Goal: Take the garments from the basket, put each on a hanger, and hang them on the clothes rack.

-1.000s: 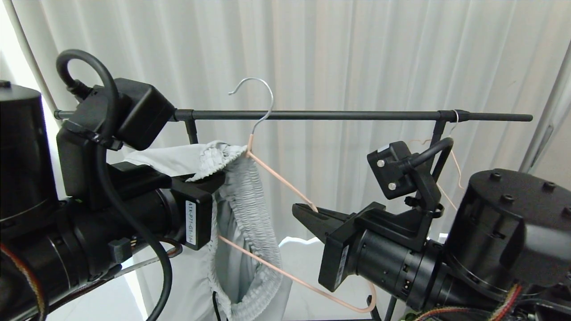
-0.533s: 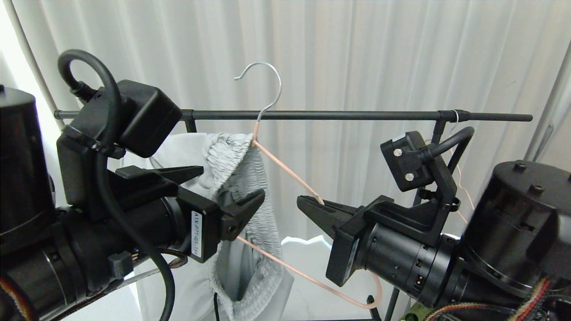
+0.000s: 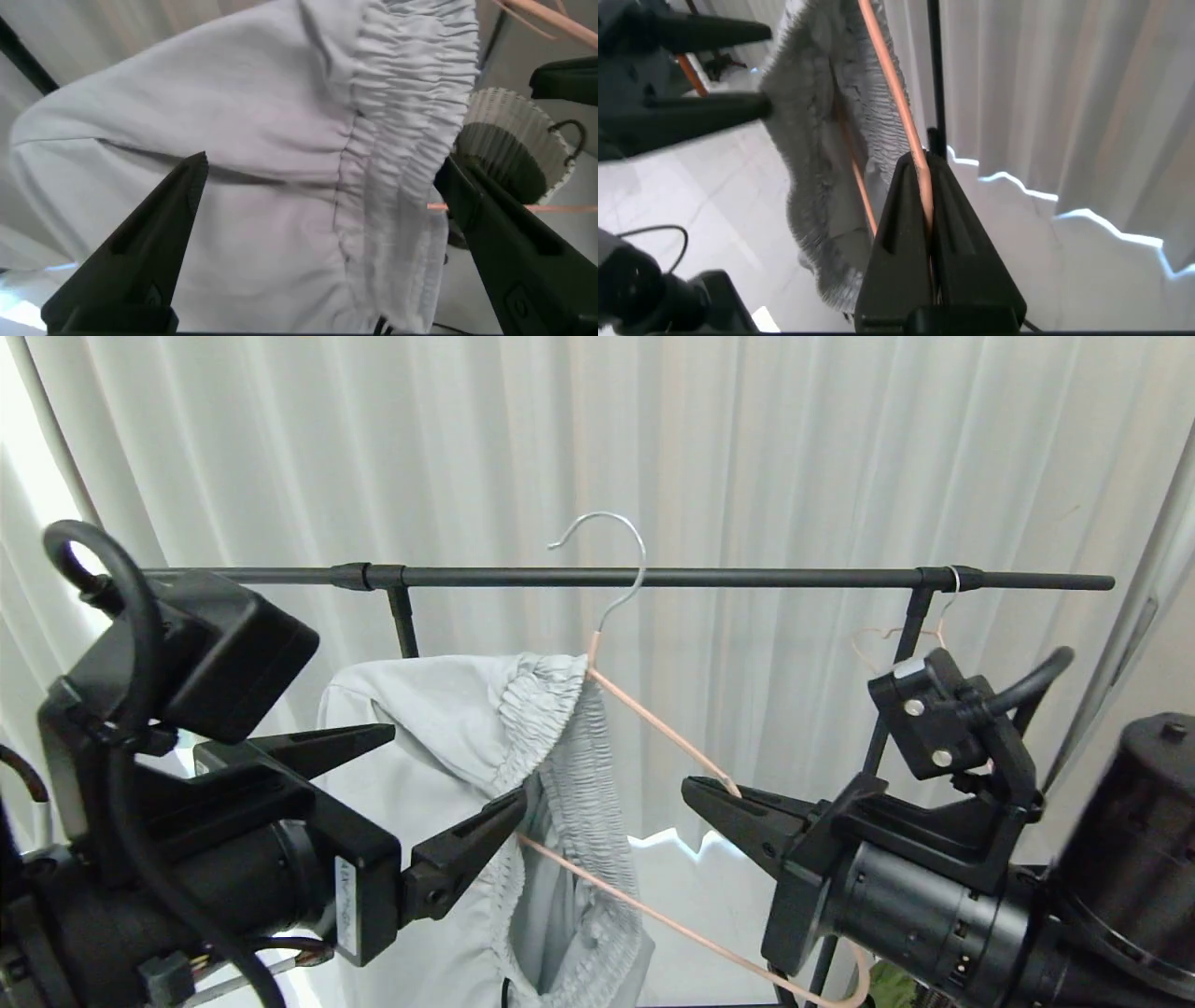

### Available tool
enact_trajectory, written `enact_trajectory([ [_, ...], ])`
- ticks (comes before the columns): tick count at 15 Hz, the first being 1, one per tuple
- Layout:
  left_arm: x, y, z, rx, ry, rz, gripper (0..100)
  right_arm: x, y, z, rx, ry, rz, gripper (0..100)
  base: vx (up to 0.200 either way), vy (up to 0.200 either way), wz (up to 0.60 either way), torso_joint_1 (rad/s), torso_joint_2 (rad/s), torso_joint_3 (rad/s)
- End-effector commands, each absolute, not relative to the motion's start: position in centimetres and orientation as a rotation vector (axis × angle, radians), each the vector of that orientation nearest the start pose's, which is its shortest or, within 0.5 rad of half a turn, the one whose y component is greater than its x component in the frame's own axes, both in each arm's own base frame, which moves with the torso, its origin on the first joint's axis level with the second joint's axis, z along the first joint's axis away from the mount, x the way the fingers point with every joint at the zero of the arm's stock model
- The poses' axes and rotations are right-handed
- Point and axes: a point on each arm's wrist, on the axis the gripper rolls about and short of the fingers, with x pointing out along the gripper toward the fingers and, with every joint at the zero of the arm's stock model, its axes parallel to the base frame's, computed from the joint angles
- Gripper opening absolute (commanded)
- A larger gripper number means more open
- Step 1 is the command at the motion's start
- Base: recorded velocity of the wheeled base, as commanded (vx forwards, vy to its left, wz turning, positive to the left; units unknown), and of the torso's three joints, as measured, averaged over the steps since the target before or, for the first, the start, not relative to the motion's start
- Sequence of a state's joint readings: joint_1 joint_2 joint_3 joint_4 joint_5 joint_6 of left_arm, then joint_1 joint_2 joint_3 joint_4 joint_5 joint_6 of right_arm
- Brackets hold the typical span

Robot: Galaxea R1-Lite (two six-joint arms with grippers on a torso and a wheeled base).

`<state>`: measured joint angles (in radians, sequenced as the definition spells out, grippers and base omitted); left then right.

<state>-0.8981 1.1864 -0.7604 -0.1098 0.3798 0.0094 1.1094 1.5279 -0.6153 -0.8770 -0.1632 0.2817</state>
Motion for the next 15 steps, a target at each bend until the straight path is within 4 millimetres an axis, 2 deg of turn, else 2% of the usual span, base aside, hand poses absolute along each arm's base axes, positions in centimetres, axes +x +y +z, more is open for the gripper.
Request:
enact_trajectory([
  [1, 10.6, -12.1, 25.0, 0.170, 0.221, -0.565, 100, 10.8, 20.8, 20.2, 0.229, 0.161, 0.934, 0, 0.000, 0.000, 0.00, 0.000, 0.00, 0.000],
  [4, 9.8, -11.3, 24.5, 0.257, 0.192, -0.657, 100, 9.8, 19.0, 18.9, 0.174, 0.177, 0.936, 0, 0.000, 0.000, 0.00, 0.000, 0.00, 0.000],
  [8, 9.3, -10.9, 23.2, 0.322, 0.201, -0.768, 100, 9.4, 18.2, 18.6, 0.159, 0.178, 0.936, 0, 0.000, 0.000, 0.00, 0.000, 0.00, 0.000],
  [11, 9.7, -10.1, 22.3, 0.315, 0.229, -0.799, 100, 8.2, 16.9, 17.4, 0.112, 0.196, 0.958, 0, 0.000, 0.000, 0.00, 0.000, 0.00, 0.000],
  [15, 9.5, -10.1, 21.0, 0.356, 0.257, -0.911, 100, 6.8, 14.9, 16.3, 0.060, 0.194, 1.028, 0, 0.000, 0.000, 0.00, 0.000, 0.00, 0.000],
])
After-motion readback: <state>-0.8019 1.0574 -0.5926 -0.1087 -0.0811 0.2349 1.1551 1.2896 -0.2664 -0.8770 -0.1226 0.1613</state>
